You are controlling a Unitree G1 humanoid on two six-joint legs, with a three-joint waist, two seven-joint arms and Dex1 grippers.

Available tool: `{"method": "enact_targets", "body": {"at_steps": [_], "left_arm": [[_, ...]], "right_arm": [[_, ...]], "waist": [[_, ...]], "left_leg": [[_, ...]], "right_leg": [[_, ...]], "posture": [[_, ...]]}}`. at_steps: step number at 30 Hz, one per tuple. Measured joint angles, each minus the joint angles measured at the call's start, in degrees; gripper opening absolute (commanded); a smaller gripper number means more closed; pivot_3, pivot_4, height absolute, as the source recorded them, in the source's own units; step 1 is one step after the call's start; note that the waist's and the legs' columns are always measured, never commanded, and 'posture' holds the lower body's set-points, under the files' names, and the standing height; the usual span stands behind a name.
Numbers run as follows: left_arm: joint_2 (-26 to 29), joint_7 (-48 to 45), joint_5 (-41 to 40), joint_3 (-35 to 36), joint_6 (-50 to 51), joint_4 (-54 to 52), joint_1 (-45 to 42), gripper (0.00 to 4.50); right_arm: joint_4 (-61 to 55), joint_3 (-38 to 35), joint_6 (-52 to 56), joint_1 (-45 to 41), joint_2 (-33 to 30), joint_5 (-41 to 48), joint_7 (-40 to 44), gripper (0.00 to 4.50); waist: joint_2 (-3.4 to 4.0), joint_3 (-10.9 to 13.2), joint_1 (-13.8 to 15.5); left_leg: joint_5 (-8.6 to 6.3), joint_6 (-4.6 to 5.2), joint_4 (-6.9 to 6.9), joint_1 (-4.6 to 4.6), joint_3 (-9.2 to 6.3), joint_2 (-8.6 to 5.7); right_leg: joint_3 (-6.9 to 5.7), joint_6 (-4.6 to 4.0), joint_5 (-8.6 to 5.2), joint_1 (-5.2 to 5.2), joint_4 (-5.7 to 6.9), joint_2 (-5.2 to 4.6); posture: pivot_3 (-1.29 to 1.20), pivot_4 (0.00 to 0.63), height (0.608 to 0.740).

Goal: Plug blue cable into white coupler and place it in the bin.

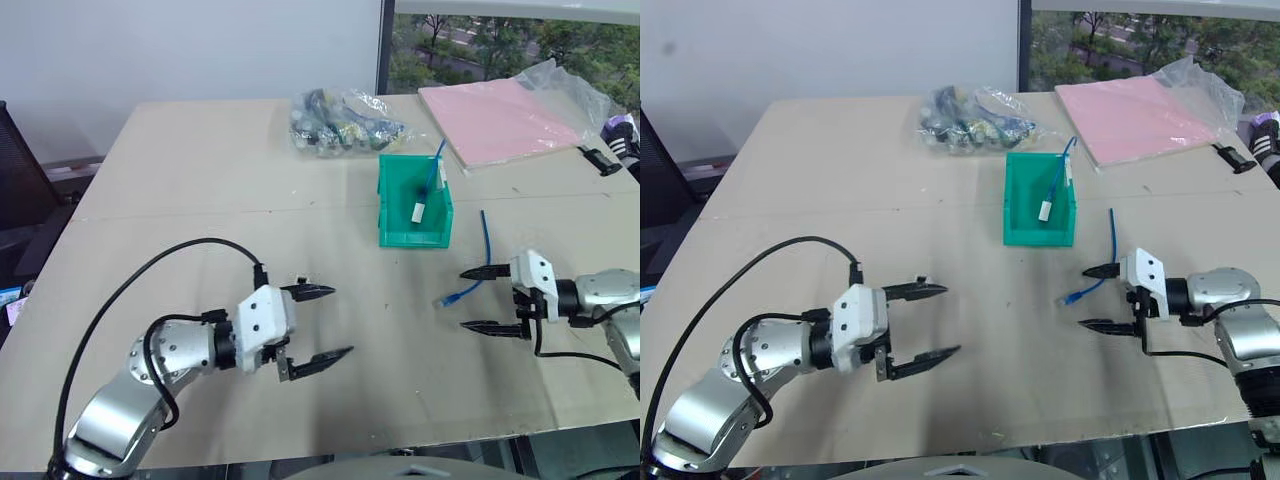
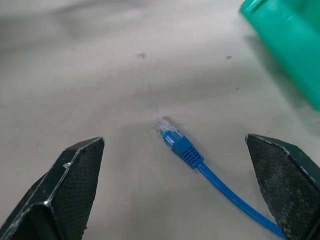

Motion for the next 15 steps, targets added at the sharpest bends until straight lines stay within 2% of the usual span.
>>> {"method": "enact_targets", "body": {"at_steps": [4, 5, 7, 8, 10, 13, 14, 15], "left_arm": [[0.01, -0.8, -0.79, -0.48, 1.18, -0.22, -1.54, 4.5], [0.01, -0.95, -1.25, -0.45, 1.52, -0.23, -1.64, 4.5], [0.01, -1.35, -2.53, -0.33, 2.78, -0.35, -1.99, 4.5], [0.01, -1.35, -2.84, -0.29, 3.21, -0.46, -2.1, 4.5], [0.01, -1.3, -3.72, -0.21, 4.08, -0.72, -2.15, 4.5], [0.08, -0.9, -6.46, -0.01, 7.63, -1.29, -2.12, 4.5], [0.13, -0.71, -7.11, 0.19, 8.43, -1.3, -2.13, 4.5], [0.17, -0.69, -7.33, 0.32, 8.68, -1.3, -2.13, 4.5]], "right_arm": [[4.39, 3.09, -2.37, -3.21, 1.34, -2.04, 2.0, 4.47], [5.64, 3.73, -2.91, -4.02, 1.47, -2.43, 2.58, 4.24], [7.83, 4.63, -4.15, -5.58, 1.86, -3.6, 3.4, 3.6], [8.17, 4.74, -4.54, -5.87, 1.96, -3.82, 3.59, 3.0], [8.85, 5.16, -5.11, -6.55, 2.16, -4.17, 3.9, 2.24], [10.71, 5.81, -6.71, -7.77, 2.82, -5.17, 4.25, 0.81], [11.32, 5.89, -7.3, -8.18, 3.12, -5.49, 4.27, 0.1], [11.5, 5.91, -7.5, -8.33, 3.18, -5.61, 4.31, 0.04]], "waist": [[0.0, 0.07, 0.02], [0.0, 0.08, 0.01], [0.01, 0.14, 0.0], [0.01, 0.16, 0.0], [0.0, 0.18, -0.02], [0.0, 0.21, -0.02], [0.0, 0.22, -0.02], [0.01, 0.22, -0.02]], "left_leg": [[0.01, -0.01, 0.02, 0.0, 0.0, 0.01], [0.01, -0.01, 0.03, 0.0, 0.0, 0.01], [0.01, -0.01, 0.09, 0.0, 0.0, 0.01], [0.01, -0.01, 0.11, 0.0, 0.0, 0.01], [0.01, -0.01, 0.14, 0.0, 0.0, 0.02], [0.01, -0.01, 0.22, 0.0, 0.0, 0.03], [0.01, -0.01, 0.25, -0.01, 0.0, 0.03], [0.01, -0.01, 0.27, -0.01, 0.0, 0.03]], "right_leg": [[-0.01, 0.0, 0.01, 0.0, 0.03, 0.0], [0.0, 0.0, 0.01, 0.0, 0.04, 0.0], [0.0, 0.0, 0.01, 0.0, 0.06, 0.0], [0.01, 0.0, 0.01, 0.0, 0.07, 0.0], [0.01, 0.0, 0.01, 0.0, 0.09, 0.0], [0.01, 0.01, 0.01, 0.0, 0.14, 0.0], [0.01, 0.01, 0.01, 0.0, 0.14, 0.01], [0.01, 0.01, 0.02, 0.01, 0.15, 0.01]], "posture": [[0.0, 0.15, 0.728], [0.0, 0.15, 0.728], [0.0, 0.15, 0.728], [0.0, 0.15, 0.728], [0.0, 0.15, 0.728], [0.0, 0.15, 0.728], [0.0, 0.15, 0.728], [0.0, 0.15, 0.728]]}}
